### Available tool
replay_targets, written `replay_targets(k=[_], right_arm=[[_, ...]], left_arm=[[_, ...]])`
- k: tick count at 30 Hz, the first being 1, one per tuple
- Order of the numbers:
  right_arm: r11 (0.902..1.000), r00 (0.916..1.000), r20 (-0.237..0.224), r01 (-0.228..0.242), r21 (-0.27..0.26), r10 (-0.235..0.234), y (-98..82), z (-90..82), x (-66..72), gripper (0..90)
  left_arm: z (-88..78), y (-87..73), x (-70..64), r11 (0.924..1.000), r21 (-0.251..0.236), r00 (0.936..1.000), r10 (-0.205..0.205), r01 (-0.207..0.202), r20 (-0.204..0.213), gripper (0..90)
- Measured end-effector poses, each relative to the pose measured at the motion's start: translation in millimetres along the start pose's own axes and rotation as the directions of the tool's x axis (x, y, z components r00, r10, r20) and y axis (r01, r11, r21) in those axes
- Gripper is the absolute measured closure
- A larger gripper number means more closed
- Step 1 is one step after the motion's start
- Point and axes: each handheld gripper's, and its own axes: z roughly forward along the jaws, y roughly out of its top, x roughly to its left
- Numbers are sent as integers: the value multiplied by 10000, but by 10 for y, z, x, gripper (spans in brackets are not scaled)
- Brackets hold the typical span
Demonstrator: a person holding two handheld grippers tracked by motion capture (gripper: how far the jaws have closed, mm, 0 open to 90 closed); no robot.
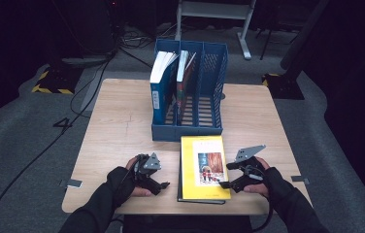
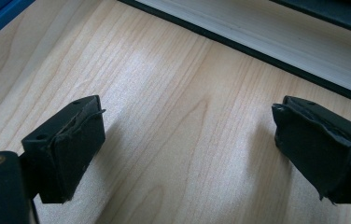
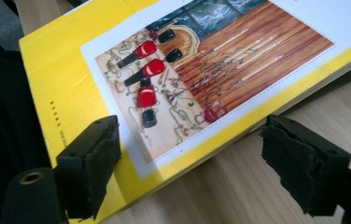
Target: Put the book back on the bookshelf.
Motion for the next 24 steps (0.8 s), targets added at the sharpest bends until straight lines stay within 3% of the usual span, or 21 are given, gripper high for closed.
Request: replay_targets(k=[5, 8, 12, 16, 17, 21, 24], right_arm=[[9995, 9995, -9, -301, 96, 301, 25, 30, -33, 184], [9968, 9963, -363, -772, 187, 778, 7, 51, -63, 168], [9997, 9998, 86, -185, 141, 184, 31, 28, 15, 186], [9999, 9994, 324, 109, 123, -113, 46, 14, 49, 196], [9993, 9975, 598, 376, 20, -377, 64, -7, 82, 224], [9980, 9961, 657, 597, -191, -583, 108, -55, 108, 256], [9972, 9980, 325, 552, -495, -536, 151, -78, 73, 272]], left_arm=[[7, 7, 2, 10000, -21, 10000, -24, 24, -24, 87], [13, 13, 7, 10000, -25, 10000, -77, 77, -57, 87], [13, 14, 11, 10000, -13, 9999, -84, 84, -65, 87], [18, 19, 14, 10000, -32, 9999, -94, 93, -108, 87], [22, 22, 16, 9999, -47, 9999, -100, 100, -95, 87], [48, 57, 44, 10000, -2, 9999, -98, 98, -124, 87], [77, 92, 74, 9999, -38, 9994, -166, 165, -298, 88]])
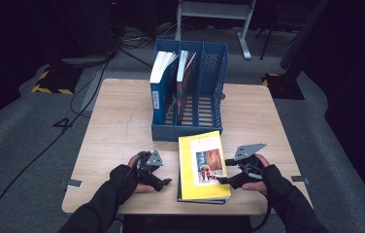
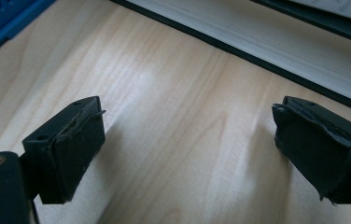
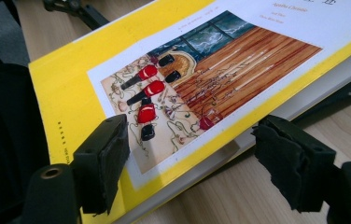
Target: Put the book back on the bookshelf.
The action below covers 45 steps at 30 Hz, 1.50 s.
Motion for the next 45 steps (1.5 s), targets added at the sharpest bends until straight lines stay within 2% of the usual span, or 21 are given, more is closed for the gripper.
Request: replay_targets(k=[2, 4, 5, 8, 10, 14, 16, 23, 25, 30, 34, 39, 42, 45], right_arm=[[9999, 9999, -143, -40, -157, 38, 11, 11, -30, 296], [9990, 9988, -473, -157, -424, 137, 29, 32, -73, 323], [9986, 9981, -574, -233, -469, 206, 41, 51, -99, 353], [9989, 9971, -728, -237, -406, 207, 55, 95, -132, 382], [9992, 9933, -1113, -336, -204, 312, 63, 183, -194, 425], [9990, 9900, -1339, -450, -9, 445, 69, 273, -237, 421], [9984, 9865, -1562, -534, -177, 500, 75, 300, -257, 416], [9972, 9879, -1507, -460, -591, 366, 113, 329, -265, 402], [9966, 9877, -1532, -417, -713, 304, 127, 334, -267, 410], [9927, 9850, -1714, -417, -1129, 219, 178, 402, -253, 547], [9860, 9810, -1921, -587, -1559, 280, 173, 379, -263, 660], [9816, 9814, -1901, -615, -1806, 265, 157, 369, -252, 682], [9753, 9808, -1944, -595, -2126, 175, 138, 351, -241, 697], [9705, 9816, -1908, -486, -2363, 27, 137, 316, -213, 710]], left_arm=[[18, 28, 32, 10000, -14, 9999, -3, 3, -113, 98], [51, 69, 105, 9995, -87, 9994, -308, 307, -181, 157], [63, 89, 134, 9992, -47, 9988, -404, 403, -273, 158], [94, 127, 184, 9982, -133, 9974, -597, 592, -396, 186], [123, 166, 219, 9979, -145, 9966, -637, 631, -519, 218], [166, 214, 275, 9977, -139, 9967, -669, 663, -451, 214], [163, 214, 280, 9978, -157, 9968, -653, 646, -470, 218], [145, 215, 281, 9982, -127, 9968, -591, 585, -535, 265], [144, 212, 288, 9975, -141, 9963, -701, 694, -507, 269], [136, 215, 283, 9984, -100, 9970, -558, 554, -535, 294], [107, 204, 297, 9980, -185, 9967, -620, 611, -530, 299], [52, 195, 310, 9968, -393, 9953, -714, 689, -649, 324], [6, 208, 289, 9972, -550, 9960, -547, 508, -710, 338], [-46, 215, 281, 9961, -737, 9960, -546, 494, -703, 350]])
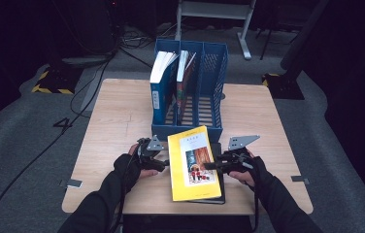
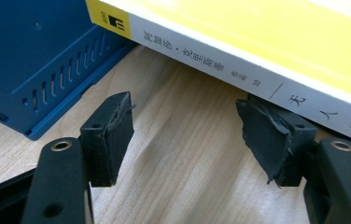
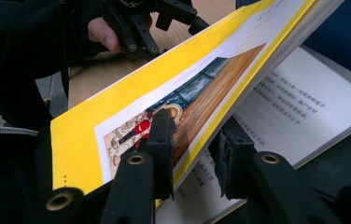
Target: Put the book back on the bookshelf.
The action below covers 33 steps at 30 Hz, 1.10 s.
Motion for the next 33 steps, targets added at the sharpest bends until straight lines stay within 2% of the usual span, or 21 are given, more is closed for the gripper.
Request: replay_targets(k=[6, 20, 24, 30, 31, 33], right_arm=[[9991, 9995, 111, 298, -297, -295, 22, -48, 66, 732], [9902, 9947, 438, 968, -1009, -928, 39, -181, 234, 766], [9874, 9925, 496, 1162, -1079, -1114, 54, -213, 276, 767], [9822, 9902, 529, 1350, -1306, -1290, 63, -276, 314, 768], [9807, 9894, 570, 1401, -1360, -1335, 67, -289, 322, 768], [9784, 9886, 582, 1461, -1460, -1389, 73, -323, 334, 767]], left_arm=[[-71, 35, -16, 9994, -341, 10000, 9, -9, 2, 402], [-195, 144, -7, 9937, -1075, 9994, -329, 319, -71, 407], [-219, 178, -6, 9935, -1115, 9995, -261, 238, -191, 406], [-274, 272, 5, 9886, -1469, 9992, -355, 327, -165, 409], [-279, 289, 9, 9871, -1560, 9992, -390, 375, -63, 410], [-296, 329, -4, 9853, -1677, 9994, -346, 328, -82, 443]])
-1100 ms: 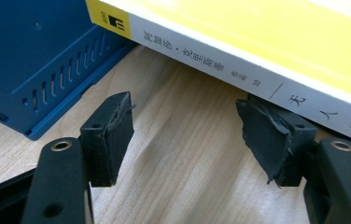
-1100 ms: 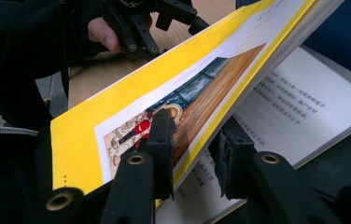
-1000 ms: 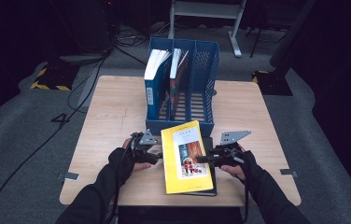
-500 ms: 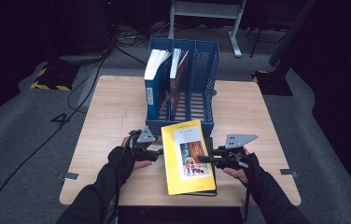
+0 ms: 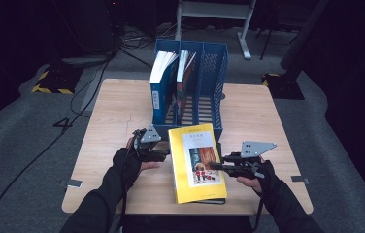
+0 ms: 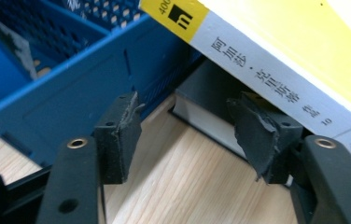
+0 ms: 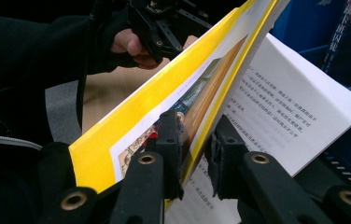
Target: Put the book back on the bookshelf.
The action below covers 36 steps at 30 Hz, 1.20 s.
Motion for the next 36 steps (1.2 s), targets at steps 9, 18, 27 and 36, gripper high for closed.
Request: replay_targets(k=[9, 18, 27, 36], right_arm=[[9994, 9997, 7, 227, -276, -227, 11, -88, 16, 754], [9991, 9995, -295, 130, -391, -142, 35, -60, -32, 685], [9984, 9991, 259, -310, -481, 323, 64, 36, -129, 741], [9972, 9964, 851, 133, -742, -70, 131, -40, -90, 798]], left_arm=[[-39, 131, -69, 9985, -478, 9968, 313, -278, 734, 690], [-75, 216, -76, 9955, -926, 9931, 287, -182, 1134, 847], [-15, 372, -178, 9914, -1148, 9850, 796, -623, 1532, 884], [-28, 504, -190, 9861, -1502, 9811, 969, -717, 1677, 895]])
